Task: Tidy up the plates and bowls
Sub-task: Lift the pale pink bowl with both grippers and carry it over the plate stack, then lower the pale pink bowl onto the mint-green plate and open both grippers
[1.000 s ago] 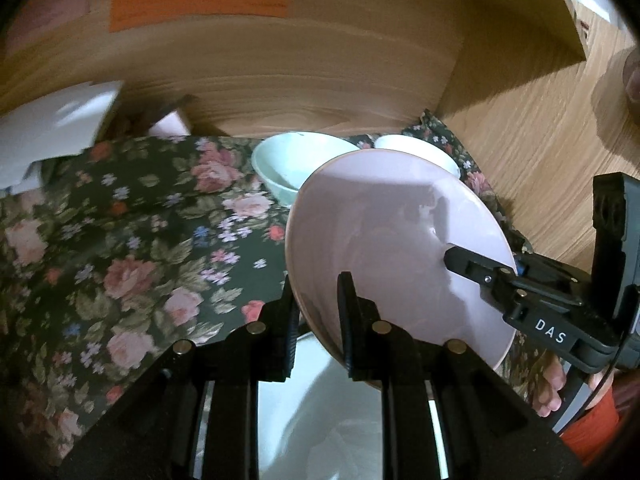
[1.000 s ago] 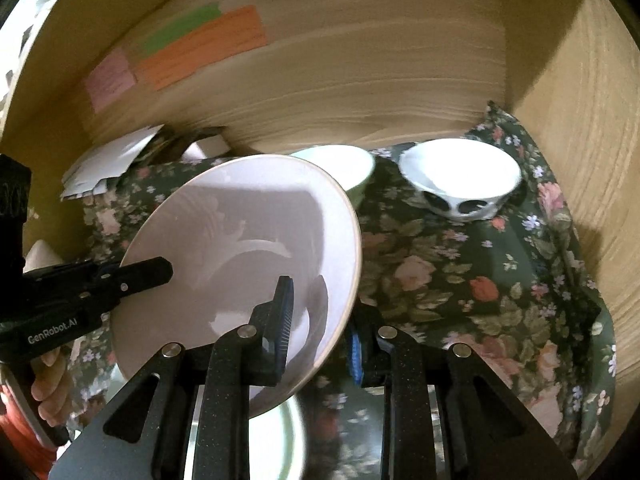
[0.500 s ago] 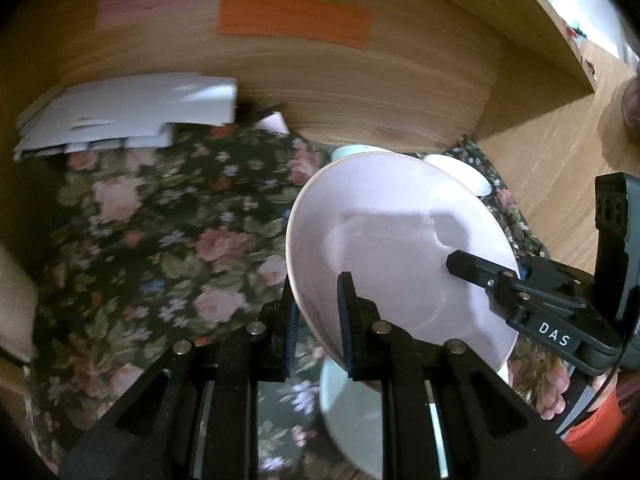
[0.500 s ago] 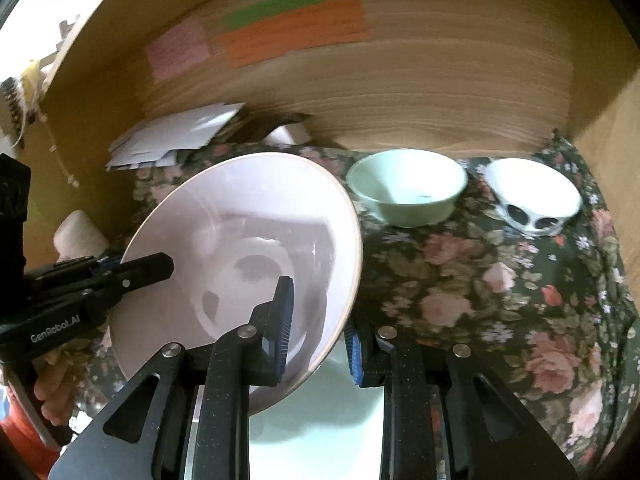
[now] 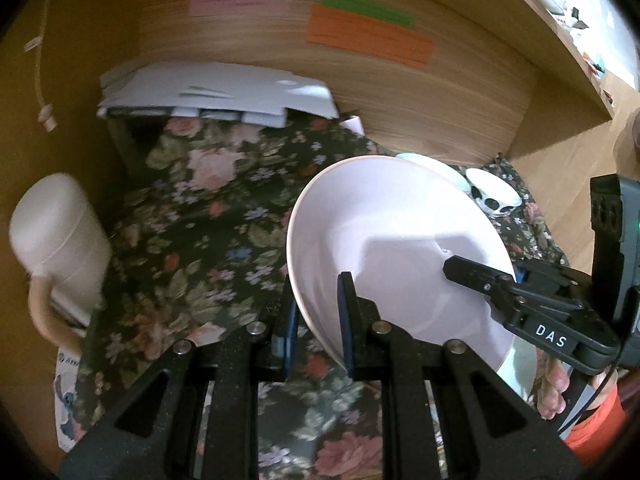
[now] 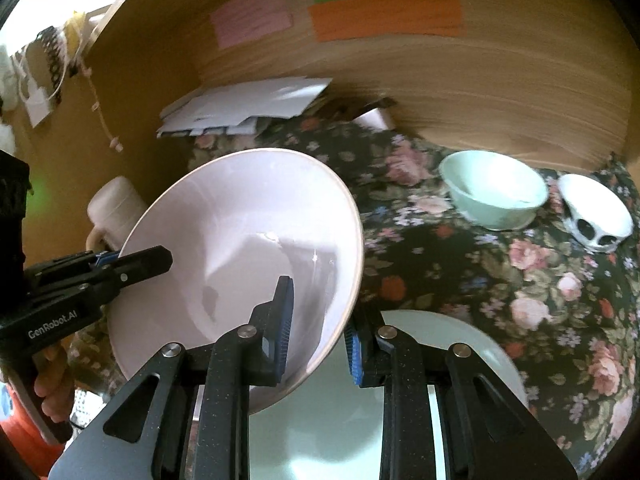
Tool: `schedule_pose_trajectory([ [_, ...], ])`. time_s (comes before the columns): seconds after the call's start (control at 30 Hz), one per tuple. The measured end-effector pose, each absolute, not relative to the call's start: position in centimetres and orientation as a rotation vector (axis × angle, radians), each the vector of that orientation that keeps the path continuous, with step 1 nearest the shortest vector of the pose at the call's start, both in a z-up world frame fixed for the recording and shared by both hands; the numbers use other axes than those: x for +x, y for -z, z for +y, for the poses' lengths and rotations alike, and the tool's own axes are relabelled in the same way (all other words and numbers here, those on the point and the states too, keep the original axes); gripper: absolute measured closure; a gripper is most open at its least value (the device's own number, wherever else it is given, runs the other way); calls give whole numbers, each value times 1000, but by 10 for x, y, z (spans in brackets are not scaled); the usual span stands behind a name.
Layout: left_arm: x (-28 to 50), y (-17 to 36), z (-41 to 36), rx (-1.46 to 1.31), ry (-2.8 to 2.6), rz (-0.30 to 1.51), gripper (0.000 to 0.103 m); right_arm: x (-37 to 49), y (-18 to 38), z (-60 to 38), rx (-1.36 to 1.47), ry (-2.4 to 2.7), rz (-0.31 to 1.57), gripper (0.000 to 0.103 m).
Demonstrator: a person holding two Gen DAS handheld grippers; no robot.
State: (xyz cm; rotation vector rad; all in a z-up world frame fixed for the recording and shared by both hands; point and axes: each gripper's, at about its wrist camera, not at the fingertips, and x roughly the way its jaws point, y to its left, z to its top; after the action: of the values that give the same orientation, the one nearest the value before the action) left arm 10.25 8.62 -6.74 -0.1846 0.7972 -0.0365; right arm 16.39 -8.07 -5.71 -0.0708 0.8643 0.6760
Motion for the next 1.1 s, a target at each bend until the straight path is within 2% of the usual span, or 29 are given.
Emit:
schedule_pose_trajectory([
  [0.87, 75, 132, 137, -289, -30, 896, 84, 168, 114, -20, -208, -765, 1067, 82],
  [1.1, 73, 142, 141, -297, -3, 908, 83, 168, 118, -16, -243, -761, 1065, 81],
])
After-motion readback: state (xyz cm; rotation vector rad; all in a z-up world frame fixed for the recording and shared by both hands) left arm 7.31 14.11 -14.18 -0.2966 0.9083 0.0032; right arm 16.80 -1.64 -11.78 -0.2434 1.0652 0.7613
